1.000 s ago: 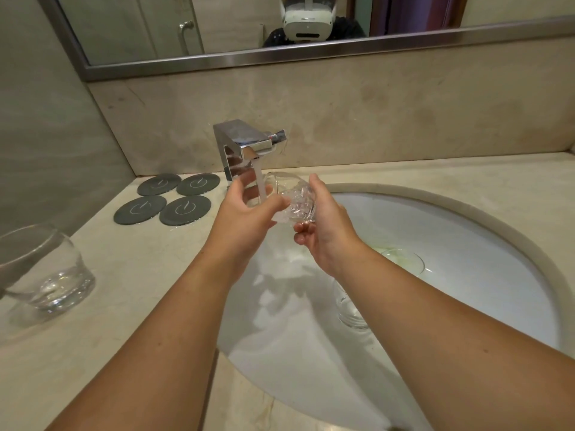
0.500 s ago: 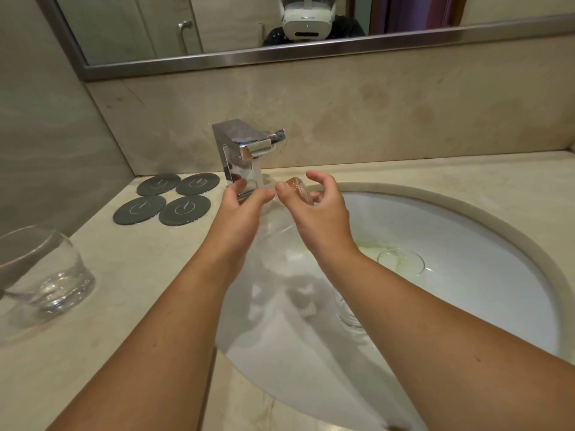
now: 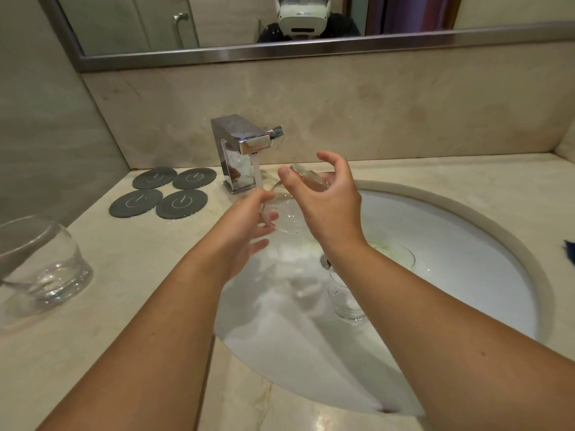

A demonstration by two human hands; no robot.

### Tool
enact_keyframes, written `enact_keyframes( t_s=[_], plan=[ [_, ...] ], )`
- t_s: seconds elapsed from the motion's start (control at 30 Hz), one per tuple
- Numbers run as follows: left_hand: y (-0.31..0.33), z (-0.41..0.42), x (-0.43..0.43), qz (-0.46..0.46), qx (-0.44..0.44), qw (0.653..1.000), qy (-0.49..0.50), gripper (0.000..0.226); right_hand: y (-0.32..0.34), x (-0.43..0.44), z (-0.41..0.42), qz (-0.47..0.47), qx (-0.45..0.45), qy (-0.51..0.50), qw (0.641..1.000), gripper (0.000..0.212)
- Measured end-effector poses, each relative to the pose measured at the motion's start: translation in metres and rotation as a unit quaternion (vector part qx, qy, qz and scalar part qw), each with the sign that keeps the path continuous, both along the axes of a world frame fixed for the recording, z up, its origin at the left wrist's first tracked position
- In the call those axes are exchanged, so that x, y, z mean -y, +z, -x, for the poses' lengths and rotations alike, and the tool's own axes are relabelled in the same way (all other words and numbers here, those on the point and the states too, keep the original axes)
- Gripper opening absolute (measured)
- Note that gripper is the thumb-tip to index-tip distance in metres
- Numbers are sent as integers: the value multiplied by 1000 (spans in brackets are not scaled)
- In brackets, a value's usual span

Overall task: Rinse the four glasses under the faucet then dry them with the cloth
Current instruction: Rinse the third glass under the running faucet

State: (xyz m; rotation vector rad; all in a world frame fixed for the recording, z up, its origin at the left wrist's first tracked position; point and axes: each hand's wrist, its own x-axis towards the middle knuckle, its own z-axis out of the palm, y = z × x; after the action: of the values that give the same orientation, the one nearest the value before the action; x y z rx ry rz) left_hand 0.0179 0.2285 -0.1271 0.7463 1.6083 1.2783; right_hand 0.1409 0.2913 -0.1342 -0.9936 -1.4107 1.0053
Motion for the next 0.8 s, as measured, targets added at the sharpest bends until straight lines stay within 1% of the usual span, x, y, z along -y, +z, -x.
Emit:
enact_keyframes(
  t_s=[0.07, 0.1, 0.23, 0.3, 0.37, 0.47, 0.53, 0.6, 0.63, 0.67, 0.73, 0.8],
  plan=[
    [2, 0, 4, 22, 40, 999, -2, 13, 1, 3, -2, -27, 32, 4, 999, 70],
    [2, 1, 5, 34, 53, 998, -2, 14, 1, 4, -3, -38, 50, 7, 998, 72],
    [4, 6, 8, 86, 72, 994, -21, 37, 5, 9, -3, -43, 105, 5, 994, 78],
    [5, 7, 10, 102, 92, 989, -50, 44, 10, 8, -5, -9, 103, 4, 995, 77],
    [7, 5, 10, 100, 116, 985, -78, 46, 13, 5, -10, 44, 81, 16, 996, 76],
    [8, -1, 10, 69, 135, 983, -100, 50, 12, 3, -26, 118, 48, 31, 991, 79],
    [9, -7, 10, 39, 126, 986, -101, 50, 10, 3, -42, 140, 46, 50, 988, 72],
    [7, -10, 8, -1, 96, 991, -90, 43, 6, 5, -57, 133, 65, 86, 985, 65],
    [5, -10, 7, -17, 65, 994, -85, 44, 3, 5, -62, 119, 91, 102, 984, 61],
    [3, -11, 6, -28, 20, 996, -82, 48, -2, 6, -67, 99, 122, 110, 981, 58],
    [1, -13, 5, -43, -99, 992, -70, 56, -8, 3, -74, 70, 170, 101, 978, 52],
    [1, -18, 8, -53, -209, 974, -62, 56, -7, 0, -78, 56, 163, 84, 982, 43]
  ],
)
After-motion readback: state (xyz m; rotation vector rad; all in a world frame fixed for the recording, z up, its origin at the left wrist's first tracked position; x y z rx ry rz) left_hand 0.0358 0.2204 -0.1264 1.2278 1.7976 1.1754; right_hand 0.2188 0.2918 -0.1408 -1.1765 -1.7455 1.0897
